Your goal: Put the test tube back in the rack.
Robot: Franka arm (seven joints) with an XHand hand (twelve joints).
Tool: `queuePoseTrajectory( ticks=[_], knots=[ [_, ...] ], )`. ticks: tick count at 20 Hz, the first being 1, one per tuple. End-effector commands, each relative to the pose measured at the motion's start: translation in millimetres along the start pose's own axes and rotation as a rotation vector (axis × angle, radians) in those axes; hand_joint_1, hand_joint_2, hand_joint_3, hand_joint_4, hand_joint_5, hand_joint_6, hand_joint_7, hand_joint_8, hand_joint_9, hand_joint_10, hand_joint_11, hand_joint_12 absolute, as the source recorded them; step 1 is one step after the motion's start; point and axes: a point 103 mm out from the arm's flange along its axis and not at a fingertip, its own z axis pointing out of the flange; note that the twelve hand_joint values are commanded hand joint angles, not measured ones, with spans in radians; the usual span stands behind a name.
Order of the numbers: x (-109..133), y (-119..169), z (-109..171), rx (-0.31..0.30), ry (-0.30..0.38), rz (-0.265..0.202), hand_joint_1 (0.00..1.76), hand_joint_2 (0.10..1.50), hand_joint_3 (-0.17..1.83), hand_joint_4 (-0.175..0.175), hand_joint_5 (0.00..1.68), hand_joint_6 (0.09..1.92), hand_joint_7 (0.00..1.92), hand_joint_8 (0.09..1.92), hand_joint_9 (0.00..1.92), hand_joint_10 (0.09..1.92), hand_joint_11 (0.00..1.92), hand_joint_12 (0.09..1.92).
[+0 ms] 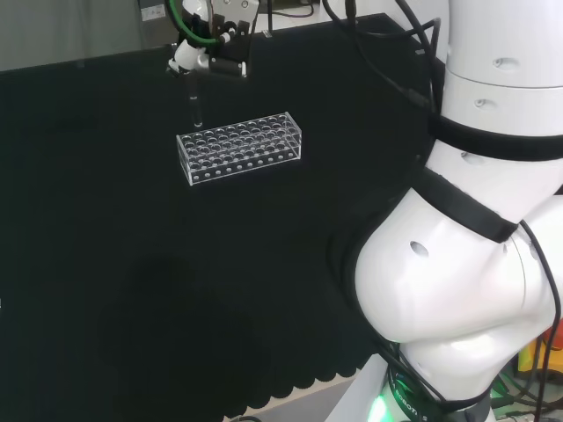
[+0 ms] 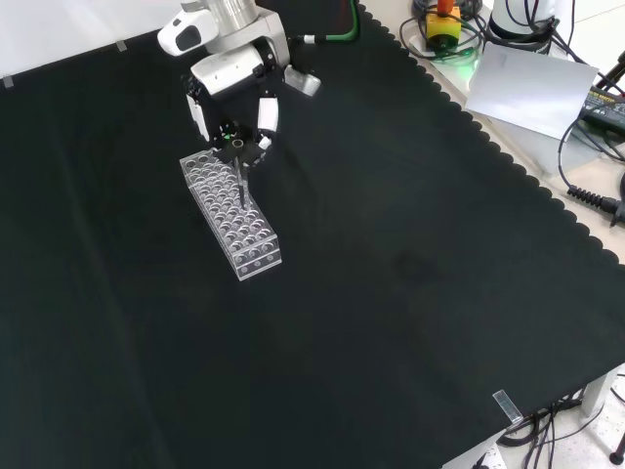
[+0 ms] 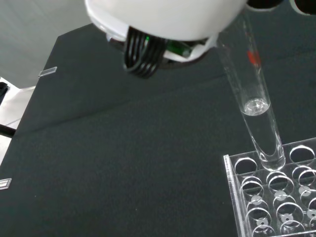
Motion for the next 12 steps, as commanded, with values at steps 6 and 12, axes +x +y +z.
queuePoseTrajectory(
  ticks=[6,12],
  knots=[
    [-10.8,9.5,21.8,0.014,-0.009,0.020,1.23,0.60,0.67,-0.175,1.43,0.37,1.85,0.39,1.77,0.27,1.33,0.88],
    [-15.8,17.3,28.8,0.027,-0.003,0.042,1.23,0.60,0.67,-0.175,1.43,0.37,1.85,0.39,1.77,0.27,1.33,0.88]
  ],
)
